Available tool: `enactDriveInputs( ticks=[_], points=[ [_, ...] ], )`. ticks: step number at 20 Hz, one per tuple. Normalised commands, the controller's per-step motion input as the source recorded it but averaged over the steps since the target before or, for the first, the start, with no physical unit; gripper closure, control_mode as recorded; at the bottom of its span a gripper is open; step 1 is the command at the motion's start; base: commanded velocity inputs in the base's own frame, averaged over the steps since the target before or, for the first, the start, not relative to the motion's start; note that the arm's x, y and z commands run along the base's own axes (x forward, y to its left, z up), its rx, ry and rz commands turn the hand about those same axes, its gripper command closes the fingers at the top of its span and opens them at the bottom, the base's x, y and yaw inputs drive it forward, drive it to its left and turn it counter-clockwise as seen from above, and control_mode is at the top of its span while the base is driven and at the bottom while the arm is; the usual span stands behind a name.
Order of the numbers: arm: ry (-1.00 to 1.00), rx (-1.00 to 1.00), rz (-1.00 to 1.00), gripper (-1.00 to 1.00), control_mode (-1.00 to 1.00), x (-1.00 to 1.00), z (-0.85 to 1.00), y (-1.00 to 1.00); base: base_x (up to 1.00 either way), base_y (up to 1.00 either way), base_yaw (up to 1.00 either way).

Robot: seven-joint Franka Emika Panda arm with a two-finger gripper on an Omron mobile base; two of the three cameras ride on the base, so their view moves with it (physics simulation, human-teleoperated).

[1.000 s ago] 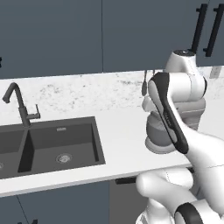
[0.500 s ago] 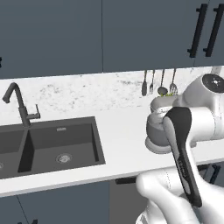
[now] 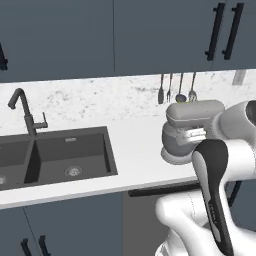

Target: Navigate to the coffee machine.

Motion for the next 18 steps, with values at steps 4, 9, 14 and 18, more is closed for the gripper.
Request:
enactDriveInputs(
  ticks=[4,9,14,18],
  points=[
    [0.0,0.0,0.0,-1.0,1.0,0.0,0.0,0.0,-0.47,0.44,0.0],
    [0.0,0.0,0.0,-1.0,1.0,0.0,0.0,0.0,-0.31,0.92,0.01],
    [0.0,0.0,0.0,-1.0,1.0,0.0,0.0,0.0,-0.32,1.0,0.17],
    [0.0,0.0,0.0,-1.0,1.0,0.0,0.0,0.0,-0.63,1.0,0.18]
  ],
)
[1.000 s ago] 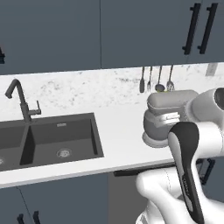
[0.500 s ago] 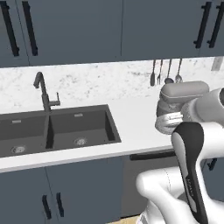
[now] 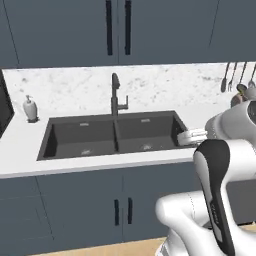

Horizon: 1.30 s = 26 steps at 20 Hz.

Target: Navigate to the coffee machine.

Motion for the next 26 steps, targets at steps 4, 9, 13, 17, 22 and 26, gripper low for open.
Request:
enactDriveInputs(
  ticks=[4,9,13,17,22,26],
  points=[
    [0.0,0.0,0.0,-1.0,1.0,0.0,0.0,0.0,-0.32,1.0,0.54],
    [0.0,0.0,0.0,-1.0,1.0,0.0,0.0,0.0,0.0,0.18,0.97],
    [0.0,0.0,0.0,-1.0,1.0,0.0,0.0,0.0,0.0,0.0,1.0],
    [0.0,0.0,0.0,-1.0,1.0,0.0,0.0,0.0,0.0,0.0,1.0],
    [0.0,0.0,0.0,-1.0,1.0,0.0,0.0,0.0,0.0,0.0,1.0],
    [0.0,0.0,0.0,-1.0,1.0,0.0,0.0,0.0,0.0,0.0,1.0]
  ],
)
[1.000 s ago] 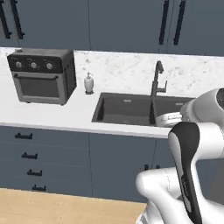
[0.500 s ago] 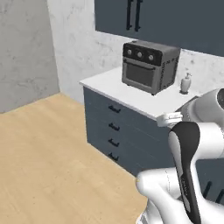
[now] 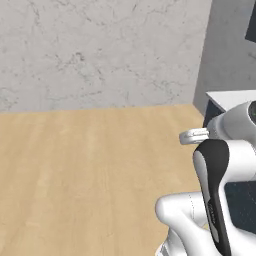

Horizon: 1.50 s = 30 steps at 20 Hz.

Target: Navigate to the coffee machine.

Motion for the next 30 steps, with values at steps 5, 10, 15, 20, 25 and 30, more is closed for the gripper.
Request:
enactDriveInputs(
  ticks=[5,10,15,20,25,30],
  points=[
    [0.0,0.0,0.0,-1.0,1.0,0.0,0.0,0.0,0.0,0.0,1.0],
    [0.0,0.0,0.0,-1.0,1.0,0.0,0.0,0.0,0.0,0.0,1.0],
    [0.0,0.0,0.0,-1.0,1.0,0.0,0.0,0.0,0.0,0.0,1.0],
    [0.0,0.0,0.0,-1.0,1.0,0.0,0.0,0.0,0.0,0.0,1.0],
    [0.0,0.0,0.0,-1.0,1.0,0.0,0.0,0.0,0.0,0.0,1.0],
    [0.0,0.0,0.0,-1.0,1.0,0.0,0.0,0.0,0.04,-0.01,1.0]
  ],
)
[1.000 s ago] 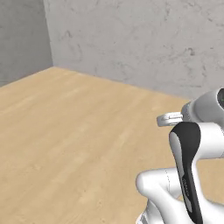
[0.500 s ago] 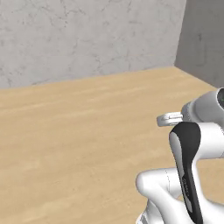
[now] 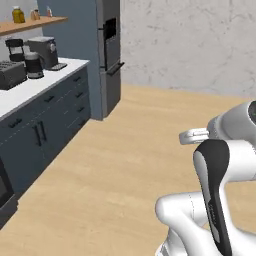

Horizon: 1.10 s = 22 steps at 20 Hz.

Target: Navigate to the coffee machine.

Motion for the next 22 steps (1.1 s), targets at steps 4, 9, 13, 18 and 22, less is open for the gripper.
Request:
enactDriveInputs(
  ticks=[4,9,13,18,22],
  points=[
    [0.0,0.0,0.0,-1.0,1.0,0.0,0.0,0.0,0.37,-0.38,0.85],
    [0.0,0.0,0.0,-1.0,1.0,0.0,0.0,0.0,0.51,-0.49,0.79],
    [0.0,0.0,0.0,-1.0,1.0,0.0,0.0,0.0,0.57,-0.7,0.7],
    [0.0,0.0,0.0,-1.0,1.0,0.0,0.0,0.0,0.59,-0.89,0.63],
    [0.0,0.0,0.0,-1.0,1.0,0.0,0.0,0.0,0.55,-1.0,0.54]
  ],
)
